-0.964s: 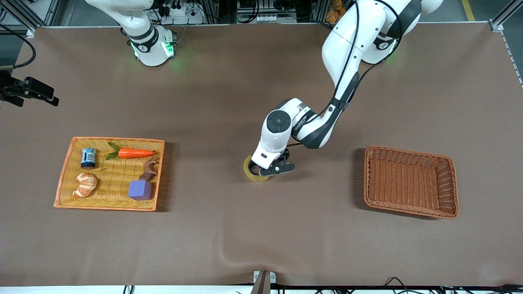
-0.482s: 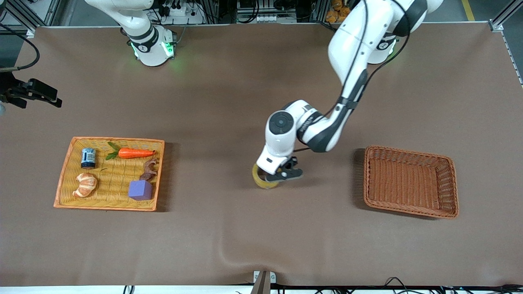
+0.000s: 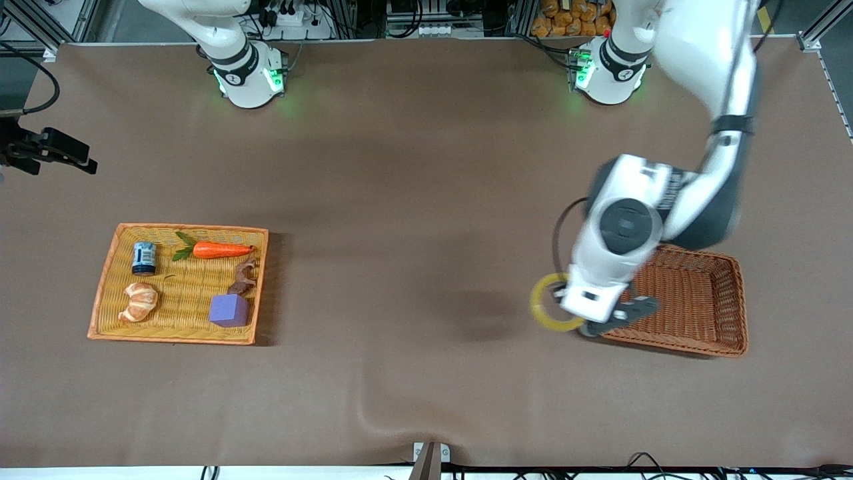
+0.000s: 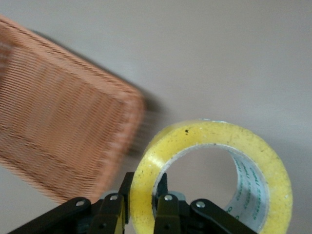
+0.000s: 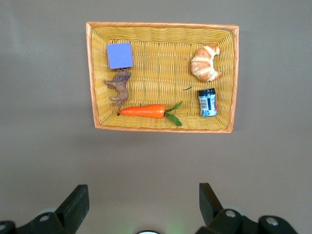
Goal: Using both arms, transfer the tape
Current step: 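Carry the tape roll with the left gripper into the wicker basket, then open the left gripper to release the tape in the basket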
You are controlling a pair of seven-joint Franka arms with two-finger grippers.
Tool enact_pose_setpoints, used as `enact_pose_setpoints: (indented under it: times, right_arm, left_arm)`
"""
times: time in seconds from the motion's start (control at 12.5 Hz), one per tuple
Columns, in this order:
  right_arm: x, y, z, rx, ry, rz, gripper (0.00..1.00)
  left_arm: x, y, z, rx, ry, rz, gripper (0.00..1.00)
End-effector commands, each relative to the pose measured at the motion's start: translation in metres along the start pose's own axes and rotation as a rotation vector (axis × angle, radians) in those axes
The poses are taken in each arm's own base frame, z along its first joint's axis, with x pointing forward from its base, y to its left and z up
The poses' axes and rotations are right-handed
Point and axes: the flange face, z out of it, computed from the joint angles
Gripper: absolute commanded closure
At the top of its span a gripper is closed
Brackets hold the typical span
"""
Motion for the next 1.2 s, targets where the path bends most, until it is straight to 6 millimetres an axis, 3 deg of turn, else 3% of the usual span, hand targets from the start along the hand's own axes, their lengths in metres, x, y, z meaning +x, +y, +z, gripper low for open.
enact_pose_setpoints:
  times: [0.0, 0.16, 0.32, 0.4, 0.56, 0.64, 0.72, 0.8, 1.12]
  right_arm:
    - [-0.006, 0.0, -0.002, -0.005, -0.006, -0.012, 0.0]
    - [-0.007, -0.002, -0.001, -0.005, -0.012, -0.017, 0.0]
    - [-0.008, -0.002, 0.0, -0.004, -0.022, -0.017, 0.0]
    - [-0.008, -0.002, 0.001, -0.004, -0.023, -0.017, 0.0]
    - [-0.008, -0.002, 0.003, -0.004, -0.029, -0.017, 0.0]
    - [-0.008, 0.0, 0.003, -0.004, -0.026, -0.014, 0.0]
    - [-0.008, 0.0, 0.002, -0.004, -0.026, -0.014, 0.0]
    - [-0.008, -0.001, 0.003, -0.004, -0.028, -0.015, 0.0]
    - [-0.006, -0.001, 0.005, -0.004, -0.028, -0.017, 0.0]
  left_arm:
    - [0.025, -0.077, 0.033, 0.049, -0.077, 0.077, 1.0]
    - [0.042, -0.123, 0.063, 0.05, -0.115, 0.082, 1.0]
    - [0.052, -0.155, 0.101, 0.04, -0.135, 0.056, 1.0]
    - [0.052, -0.166, 0.116, 0.032, -0.136, 0.044, 1.0]
    - [0.041, -0.165, 0.134, 0.031, -0.153, 0.052, 0.95]
    - [0.04, -0.174, 0.133, 0.036, -0.155, 0.06, 0.1]
    - [0.046, -0.193, 0.122, 0.027, -0.145, 0.085, 0.0]
    - [0.051, -0.21, 0.103, 0.006, -0.125, 0.106, 0.0]
    - [0.048, -0.266, -0.016, -0.017, -0.059, 0.236, 0.0]
